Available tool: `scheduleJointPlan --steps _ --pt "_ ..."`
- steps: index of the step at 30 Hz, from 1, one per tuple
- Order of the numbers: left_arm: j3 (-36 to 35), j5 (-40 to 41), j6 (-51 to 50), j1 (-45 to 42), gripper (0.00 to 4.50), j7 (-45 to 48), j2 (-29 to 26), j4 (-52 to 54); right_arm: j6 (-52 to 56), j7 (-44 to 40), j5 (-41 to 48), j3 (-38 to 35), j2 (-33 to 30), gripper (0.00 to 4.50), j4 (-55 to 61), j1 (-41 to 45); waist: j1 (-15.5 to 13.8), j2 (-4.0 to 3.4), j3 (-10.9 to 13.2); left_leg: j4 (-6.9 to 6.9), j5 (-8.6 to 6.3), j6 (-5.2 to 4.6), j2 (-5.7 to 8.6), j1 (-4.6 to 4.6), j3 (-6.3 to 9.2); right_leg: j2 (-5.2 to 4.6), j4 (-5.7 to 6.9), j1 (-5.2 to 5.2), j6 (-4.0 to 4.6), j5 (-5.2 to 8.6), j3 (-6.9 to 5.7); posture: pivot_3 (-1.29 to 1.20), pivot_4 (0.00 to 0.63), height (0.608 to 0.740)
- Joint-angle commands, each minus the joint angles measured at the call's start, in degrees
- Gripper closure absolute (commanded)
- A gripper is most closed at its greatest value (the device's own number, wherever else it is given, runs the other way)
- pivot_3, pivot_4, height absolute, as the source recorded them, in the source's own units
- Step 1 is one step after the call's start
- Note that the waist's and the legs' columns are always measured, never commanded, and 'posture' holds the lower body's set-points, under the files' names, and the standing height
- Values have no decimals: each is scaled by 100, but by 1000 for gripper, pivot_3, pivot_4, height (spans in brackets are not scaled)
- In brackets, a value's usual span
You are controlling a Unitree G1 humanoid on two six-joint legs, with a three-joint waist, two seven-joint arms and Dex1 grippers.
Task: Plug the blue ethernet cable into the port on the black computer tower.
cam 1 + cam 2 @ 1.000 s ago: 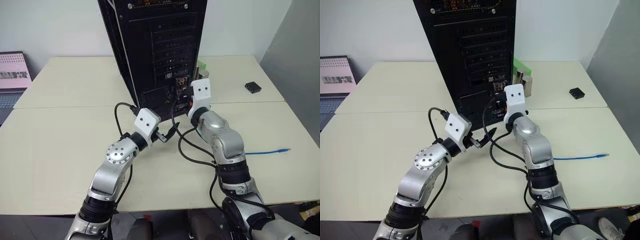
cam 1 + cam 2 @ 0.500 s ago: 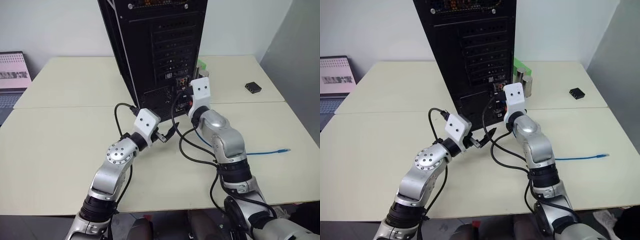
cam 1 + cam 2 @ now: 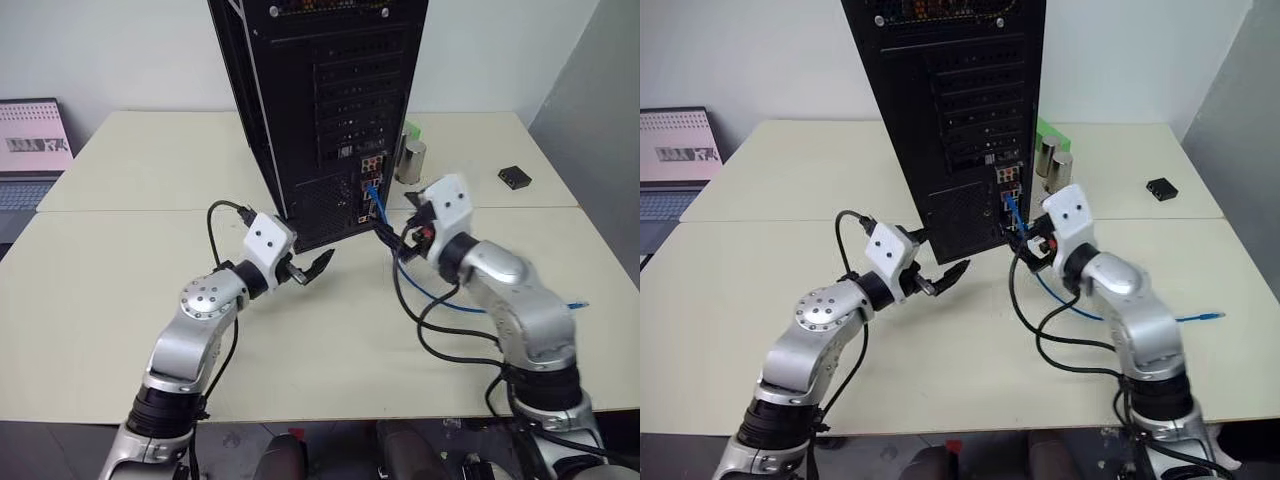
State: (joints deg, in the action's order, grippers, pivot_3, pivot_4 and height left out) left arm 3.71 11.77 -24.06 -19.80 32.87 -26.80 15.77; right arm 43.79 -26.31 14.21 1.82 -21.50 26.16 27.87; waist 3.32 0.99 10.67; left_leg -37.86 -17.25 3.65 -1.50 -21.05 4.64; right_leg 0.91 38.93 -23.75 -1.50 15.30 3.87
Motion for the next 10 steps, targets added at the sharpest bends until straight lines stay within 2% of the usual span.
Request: scheduleJointPlan --steps 1,4,10 --pt "-397 344 30 -299 0 317 -242 260 -450 -941 399 -528 -821 63 354 -212 -18 1 2 0 0 0 2 -2 0 -1 -1 0 0 0 0 0 150 740" --pt "-359 449 -29 -294 0 558 -410 372 -609 -1416 775 -817 -1189 63 313 -274 -25 1 4 0 0 0 3 -1 -4 -2 -5 2 0 0 3 0 150 740" --pt "-403 868 -264 -239 0 933 -485 469 -658 -1533 1016 -934 -1318 63 178 -263 -18 4 5 0 0 -1 -2 4 -5 2 -1 4 0 0 4 0 150 740"
